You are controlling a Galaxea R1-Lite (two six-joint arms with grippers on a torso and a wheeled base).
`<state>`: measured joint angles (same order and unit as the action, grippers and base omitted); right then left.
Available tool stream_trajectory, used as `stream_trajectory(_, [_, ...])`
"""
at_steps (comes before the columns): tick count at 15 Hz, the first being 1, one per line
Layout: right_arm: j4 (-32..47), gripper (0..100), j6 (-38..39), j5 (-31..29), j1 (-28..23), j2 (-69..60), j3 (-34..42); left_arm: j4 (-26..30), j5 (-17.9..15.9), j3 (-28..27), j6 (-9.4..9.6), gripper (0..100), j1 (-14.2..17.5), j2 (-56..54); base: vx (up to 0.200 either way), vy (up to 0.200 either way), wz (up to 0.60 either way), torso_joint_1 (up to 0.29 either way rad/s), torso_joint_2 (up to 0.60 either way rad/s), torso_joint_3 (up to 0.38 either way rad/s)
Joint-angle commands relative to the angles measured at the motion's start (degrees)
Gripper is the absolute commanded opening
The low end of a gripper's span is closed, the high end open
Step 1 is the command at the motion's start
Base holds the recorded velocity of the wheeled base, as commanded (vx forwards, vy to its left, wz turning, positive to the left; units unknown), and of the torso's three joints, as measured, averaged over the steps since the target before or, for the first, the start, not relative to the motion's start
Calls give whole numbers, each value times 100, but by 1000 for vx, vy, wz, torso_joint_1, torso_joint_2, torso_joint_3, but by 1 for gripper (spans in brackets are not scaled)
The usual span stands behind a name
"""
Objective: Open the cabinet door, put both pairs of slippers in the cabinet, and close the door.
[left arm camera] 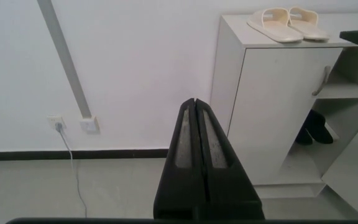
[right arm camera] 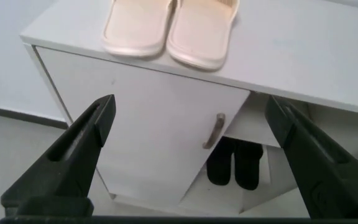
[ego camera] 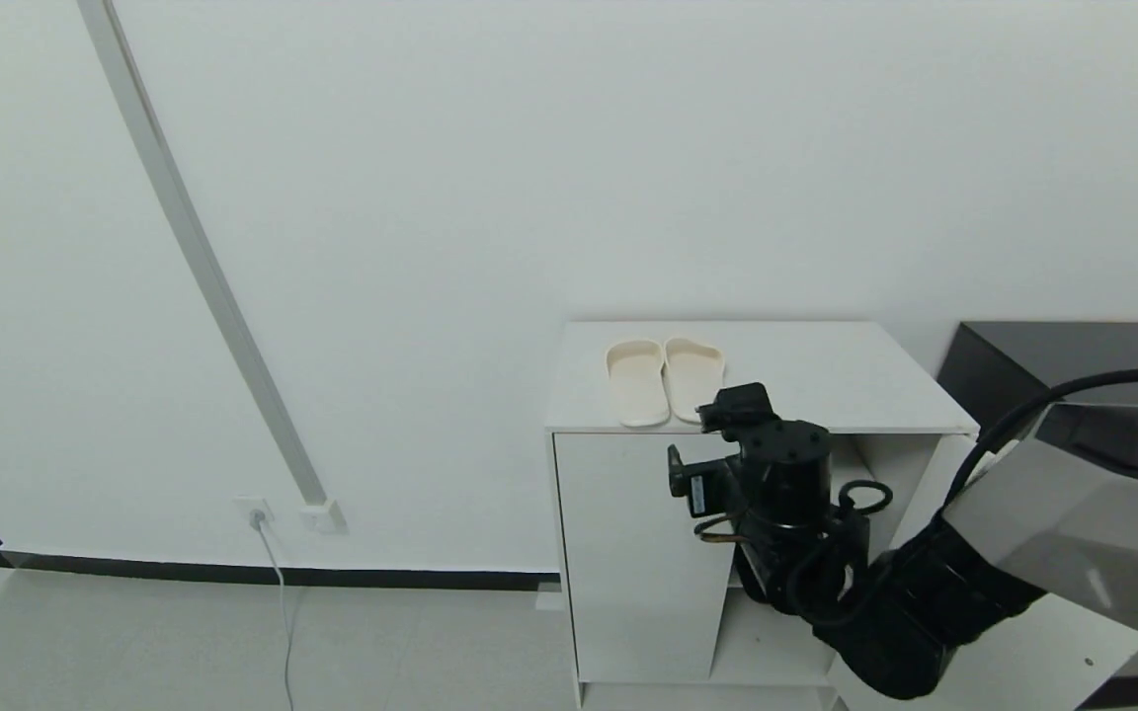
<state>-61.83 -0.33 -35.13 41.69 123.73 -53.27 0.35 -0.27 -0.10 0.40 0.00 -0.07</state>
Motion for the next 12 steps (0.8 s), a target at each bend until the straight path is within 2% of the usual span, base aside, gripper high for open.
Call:
stream_trajectory(1, [1279,100,455,-2,-21,-236,-1098,0,0,1,-5,0,0,7,0,0,0,0,0,0])
stream_trajectory(2, [1964,100,727,-2,-21,-288,-1511,0,9,1,-14,0,0,7,0,0,0,0,0,0])
stream_trajectory(5, [3432,100,1404,-2,-12,-368,-2258,0,0,1,-23,0,0,7,200,0,0,1,-7,4])
stream_trajectory(7, [3748,100,1633,-2,-12,-368,-2346,0,0,1,-23,0,0,7,200,0,0,5,-3,2])
stream_trajectory(12, [3757,100,1782,-2,41,-315,-2126,0,0,-8,-23,0,0,7,200,0,0,10,-1,1])
